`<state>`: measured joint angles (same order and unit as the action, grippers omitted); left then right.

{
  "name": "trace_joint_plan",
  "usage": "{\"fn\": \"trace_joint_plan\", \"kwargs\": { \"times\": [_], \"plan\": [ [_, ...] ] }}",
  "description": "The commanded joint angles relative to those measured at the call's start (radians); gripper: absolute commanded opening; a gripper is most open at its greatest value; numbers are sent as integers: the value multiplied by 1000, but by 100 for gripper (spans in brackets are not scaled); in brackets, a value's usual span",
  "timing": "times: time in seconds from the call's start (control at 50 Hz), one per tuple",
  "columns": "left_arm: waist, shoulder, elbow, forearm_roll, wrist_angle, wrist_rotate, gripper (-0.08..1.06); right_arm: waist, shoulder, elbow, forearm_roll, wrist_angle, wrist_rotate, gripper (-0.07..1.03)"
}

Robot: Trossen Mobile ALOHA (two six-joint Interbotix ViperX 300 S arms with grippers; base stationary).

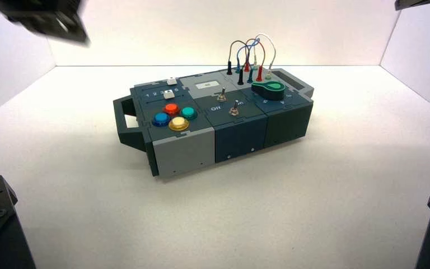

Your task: Flip the bottom switch off with the right gripper.

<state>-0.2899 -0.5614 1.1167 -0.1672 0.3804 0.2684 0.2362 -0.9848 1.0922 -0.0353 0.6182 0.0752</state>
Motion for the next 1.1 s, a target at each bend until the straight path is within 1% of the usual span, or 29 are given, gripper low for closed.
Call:
{"fn": "trace_joint_plan", "kwargs": {
  "times": [0.02, 0.12, 0.26, 0.4, 0.56, 0.9, 1.1],
  "plan": [
    [-40, 94, -58, 2, 54, 2, -3, 5, 29, -48, 5, -12, -2, -2],
    [-54, 167, -86, 0, 101, 0, -3, 5, 43, -57, 5, -23, -3, -2],
    [-71, 235, -107, -2, 133, -6, -3, 5, 74, -77, 5, -28, -3, -2],
    [-101, 264, -124, -3, 132, -6, -3, 5, 110, -83, 5, -43, -3, -2],
    [-120, 296, -137, -3, 120, -6, -3, 5, 137, -84, 11, -55, -2, -2],
    [-120, 390, -167, 0, 118, -2, -3, 25, 141, -98, 14, -58, -3, -2],
    [-120, 465, -207, 3, 118, 5, -3, 44, 141, -107, 14, -54, -3, -2]
  ]
}}
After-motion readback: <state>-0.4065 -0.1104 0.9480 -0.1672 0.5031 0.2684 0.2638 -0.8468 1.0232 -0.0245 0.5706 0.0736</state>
